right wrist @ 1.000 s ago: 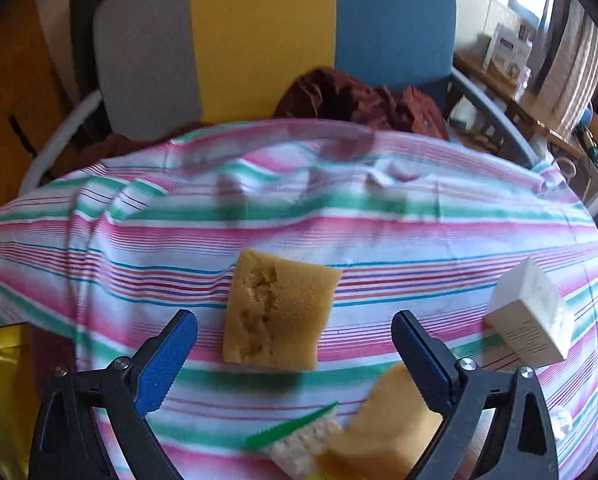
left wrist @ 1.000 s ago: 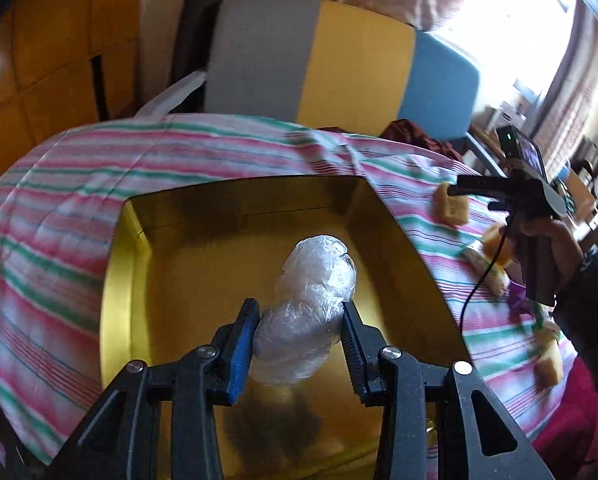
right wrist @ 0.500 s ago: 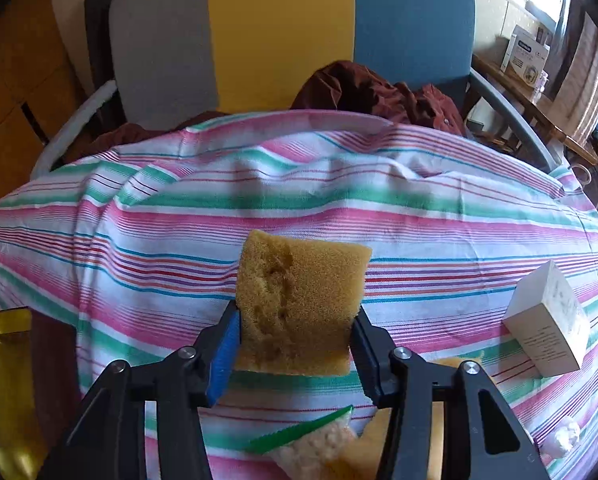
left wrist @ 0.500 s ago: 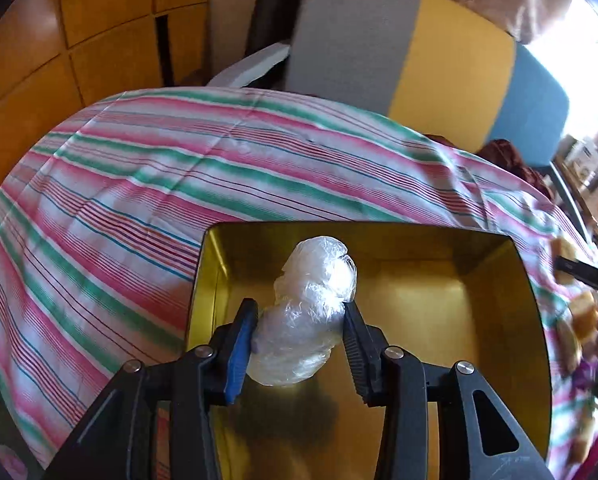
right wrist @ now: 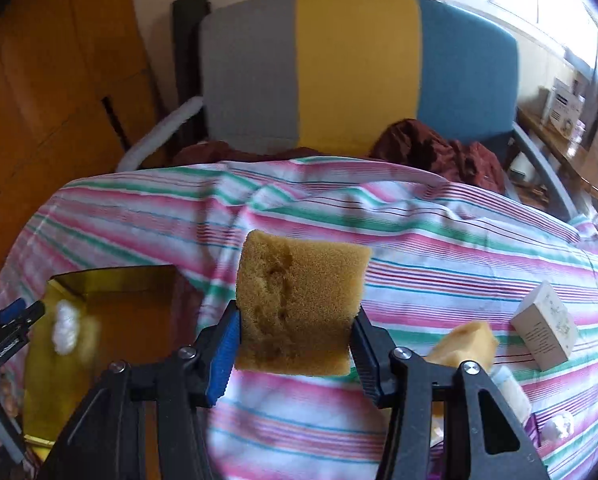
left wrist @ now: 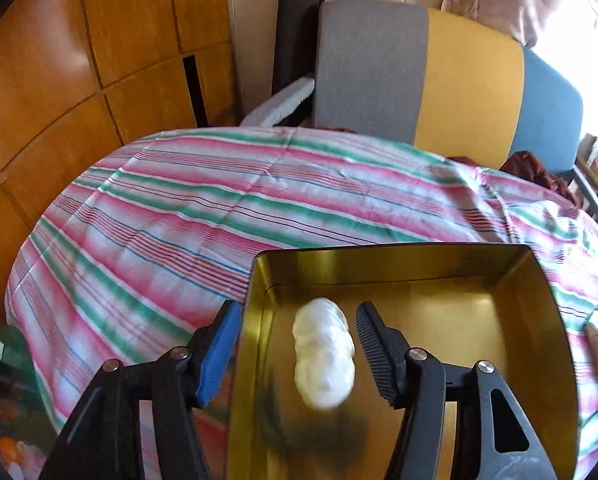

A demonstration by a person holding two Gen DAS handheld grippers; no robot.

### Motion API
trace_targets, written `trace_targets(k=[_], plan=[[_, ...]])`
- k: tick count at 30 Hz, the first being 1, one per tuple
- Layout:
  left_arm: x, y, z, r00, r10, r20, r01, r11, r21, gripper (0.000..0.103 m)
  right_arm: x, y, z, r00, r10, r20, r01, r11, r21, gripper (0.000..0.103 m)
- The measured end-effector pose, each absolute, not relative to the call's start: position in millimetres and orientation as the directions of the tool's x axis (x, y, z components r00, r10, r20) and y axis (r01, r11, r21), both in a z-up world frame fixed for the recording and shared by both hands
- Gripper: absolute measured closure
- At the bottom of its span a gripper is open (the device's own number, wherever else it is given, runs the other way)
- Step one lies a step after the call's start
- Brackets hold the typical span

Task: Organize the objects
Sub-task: 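Release the bundle in the tray with the left gripper while the right gripper drops the sponge beside it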

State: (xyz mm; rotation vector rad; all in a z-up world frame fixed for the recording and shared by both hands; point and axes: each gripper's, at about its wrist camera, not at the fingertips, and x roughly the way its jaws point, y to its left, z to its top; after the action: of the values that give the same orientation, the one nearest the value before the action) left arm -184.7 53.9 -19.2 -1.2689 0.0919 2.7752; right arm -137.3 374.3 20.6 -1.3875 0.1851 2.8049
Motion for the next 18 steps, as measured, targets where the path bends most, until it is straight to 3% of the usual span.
trace_targets(k=[10, 18], plan=[[-117.9, -0.3, -2.0, -0.669, 0.093, -0.737, -0.055, -0.996, -0.076, 0.038, -119.6, 231.5, 5.9, -0.424, -0.312, -0.85, 0.327, -0.928, 0.177, 0.051], [-82.7, -38.9, -15.9, -0.647, 0.101, -0.756, -0.004, -0.992, -0.129, 0.038, -125.3, 115.6, -53.6, -0.17, -0.277, -0.946, 0.483, -0.86, 0.165, 0.051]])
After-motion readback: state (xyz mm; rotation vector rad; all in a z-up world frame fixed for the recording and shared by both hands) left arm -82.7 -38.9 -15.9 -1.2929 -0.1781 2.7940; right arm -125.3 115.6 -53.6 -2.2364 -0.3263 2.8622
